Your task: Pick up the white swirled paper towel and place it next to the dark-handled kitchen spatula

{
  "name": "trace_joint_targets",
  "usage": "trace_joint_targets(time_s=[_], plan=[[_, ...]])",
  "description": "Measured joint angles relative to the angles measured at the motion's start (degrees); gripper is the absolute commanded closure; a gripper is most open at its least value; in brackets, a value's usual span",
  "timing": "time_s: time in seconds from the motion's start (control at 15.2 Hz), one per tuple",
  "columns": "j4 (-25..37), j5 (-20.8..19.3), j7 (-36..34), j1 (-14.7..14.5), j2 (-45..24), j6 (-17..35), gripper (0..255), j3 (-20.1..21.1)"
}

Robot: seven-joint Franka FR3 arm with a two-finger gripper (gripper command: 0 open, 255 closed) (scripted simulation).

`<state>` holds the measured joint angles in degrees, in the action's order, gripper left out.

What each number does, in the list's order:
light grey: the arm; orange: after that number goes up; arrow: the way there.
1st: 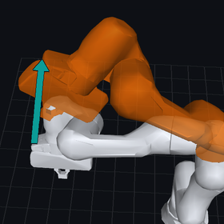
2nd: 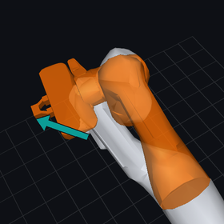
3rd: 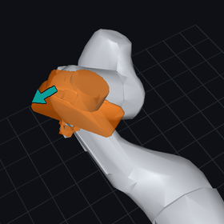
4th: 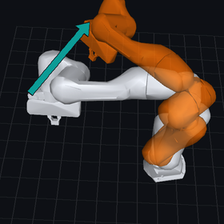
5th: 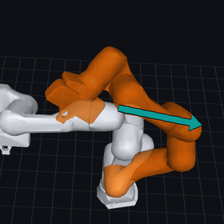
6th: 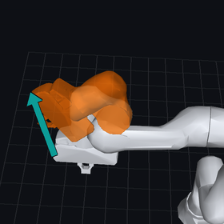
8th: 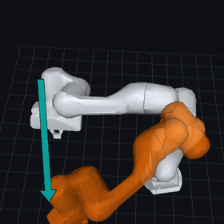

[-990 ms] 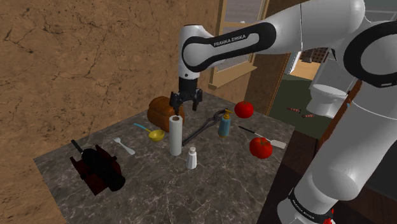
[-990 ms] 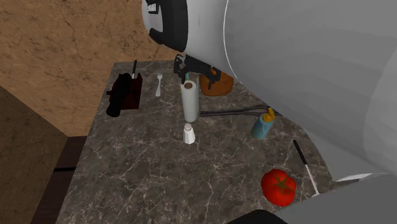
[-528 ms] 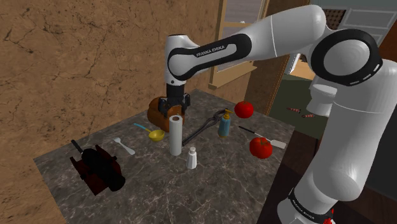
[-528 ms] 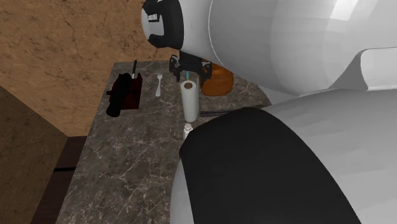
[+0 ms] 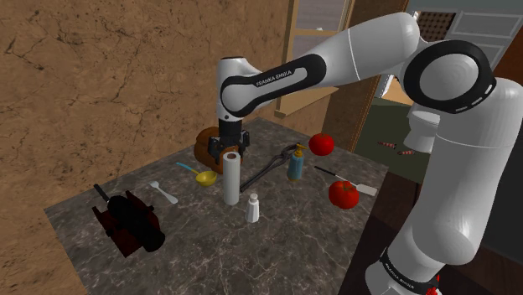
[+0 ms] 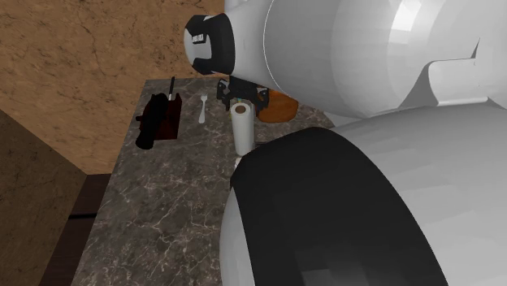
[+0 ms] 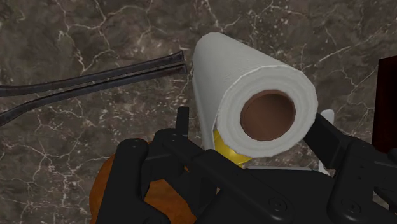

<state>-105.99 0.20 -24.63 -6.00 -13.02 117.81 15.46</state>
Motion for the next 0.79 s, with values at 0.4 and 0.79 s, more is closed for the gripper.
trace_joint_targets(time_s=[0.4, 0.79], plan=[[0.0, 0.0, 0.0, 0.0, 0.0, 0.1, 255, 0.0], [0.0, 0.0, 0.0, 0.0, 0.0, 0.0, 255, 0.0]])
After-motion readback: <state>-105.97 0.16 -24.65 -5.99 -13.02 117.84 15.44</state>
